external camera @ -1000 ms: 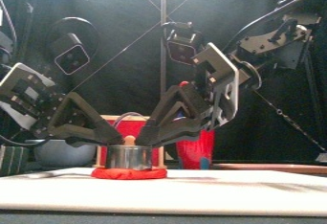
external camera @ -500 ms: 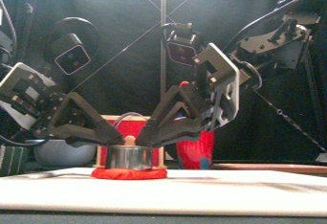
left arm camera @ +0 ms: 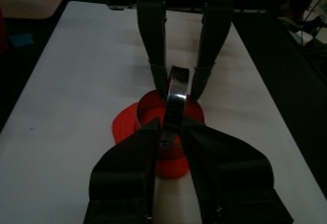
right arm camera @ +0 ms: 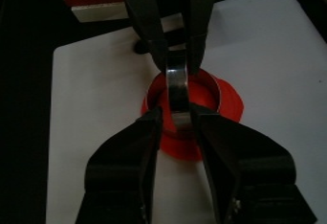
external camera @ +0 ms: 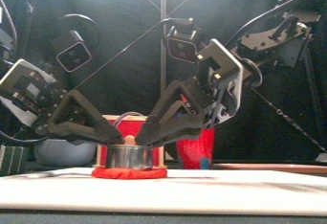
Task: Get the cutter from the drawer then cut the dough then place the extra dough in the bowl
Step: Cut the dough
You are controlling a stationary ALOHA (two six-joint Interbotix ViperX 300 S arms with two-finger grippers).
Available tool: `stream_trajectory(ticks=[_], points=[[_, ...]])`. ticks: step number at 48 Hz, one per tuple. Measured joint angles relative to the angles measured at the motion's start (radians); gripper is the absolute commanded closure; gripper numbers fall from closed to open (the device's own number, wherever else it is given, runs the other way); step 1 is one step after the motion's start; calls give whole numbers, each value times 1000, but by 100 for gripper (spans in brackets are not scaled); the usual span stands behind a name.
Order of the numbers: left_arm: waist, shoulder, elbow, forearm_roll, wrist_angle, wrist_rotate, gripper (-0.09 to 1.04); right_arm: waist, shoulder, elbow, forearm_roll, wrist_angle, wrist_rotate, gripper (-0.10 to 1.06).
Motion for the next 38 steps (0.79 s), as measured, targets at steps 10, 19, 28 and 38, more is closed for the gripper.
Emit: stream_trajectory(ticks=[10,19,28,38], points=[[-2,-43,23,0,8,26,14,-12,-3,-2,-20,5,-3,18],[0,-106,44,0,18,91,16,-46,-9,-15,-61,21,0,18],[-2,-106,38,0,89,89,35,-61,-9,-31,-80,25,2,18],[0,-89,31,-2,106,86,43,-86,-9,-43,-94,23,2,19]])
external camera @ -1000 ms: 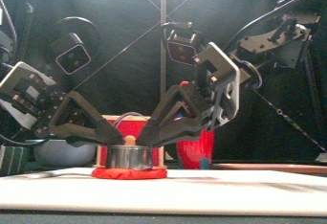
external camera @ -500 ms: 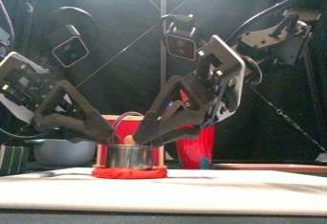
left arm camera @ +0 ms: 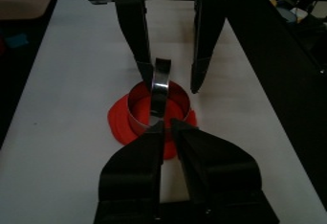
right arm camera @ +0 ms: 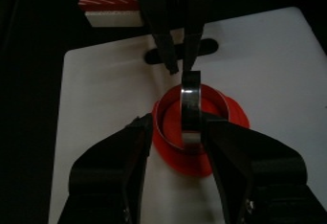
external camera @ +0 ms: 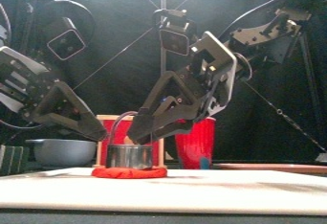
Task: Get the cutter from the drawer then cut the dough then place the extra dough in the bowl
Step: Cut the dough
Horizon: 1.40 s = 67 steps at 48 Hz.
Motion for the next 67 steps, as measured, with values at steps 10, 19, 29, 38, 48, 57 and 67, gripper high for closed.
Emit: stream_trajectory(ticks=[10,19,29,38,48,57,67], points=[[2,67,-28,-23,6,0,43,-12,0,0,0,2,0,22],[0,72,-32,-34,15,0,43,-12,0,0,0,2,2,31],[2,72,-38,-40,55,0,43,-11,0,0,-2,2,0,38],[2,72,-41,-54,69,0,43,-11,0,-2,-5,2,-5,41],[0,72,-41,-55,83,0,43,-14,-8,-9,-9,-11,-2,41],[0,72,-43,-61,86,-2,43,-14,-43,-6,-21,-77,-3,41],[2,74,-43,-61,87,0,43,-21,-87,38,-23,-166,-5,41]])
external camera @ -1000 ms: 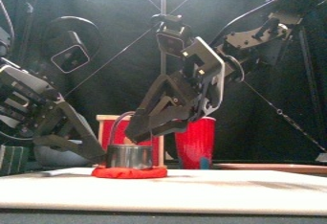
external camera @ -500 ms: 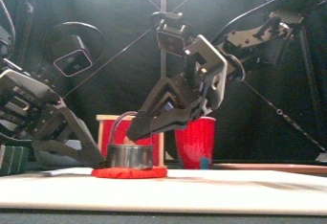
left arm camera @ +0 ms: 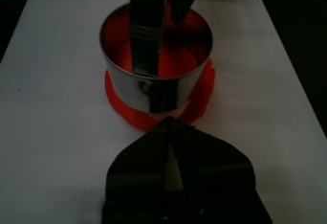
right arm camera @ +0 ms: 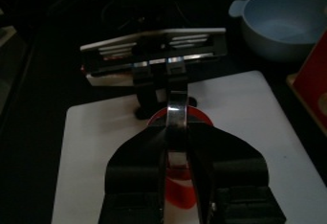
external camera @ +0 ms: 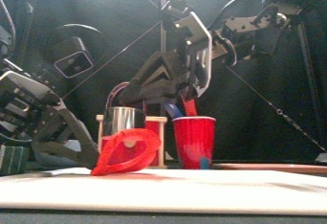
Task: Get the cutter from the drawer then cut the dough then place the extra dough in the bowl
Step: Cut the dough
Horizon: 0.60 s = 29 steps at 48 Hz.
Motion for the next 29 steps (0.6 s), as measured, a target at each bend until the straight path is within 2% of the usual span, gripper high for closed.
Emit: stream_trajectory(ticks=[9,16,29], points=[[-2,-5,-2,0,0,3,43,-2,-95,114,28,3,11,41],[0,-49,-2,2,3,6,43,0,-100,184,121,91,11,41],[0,-140,2,37,3,6,43,-8,-100,210,129,235,11,40]])
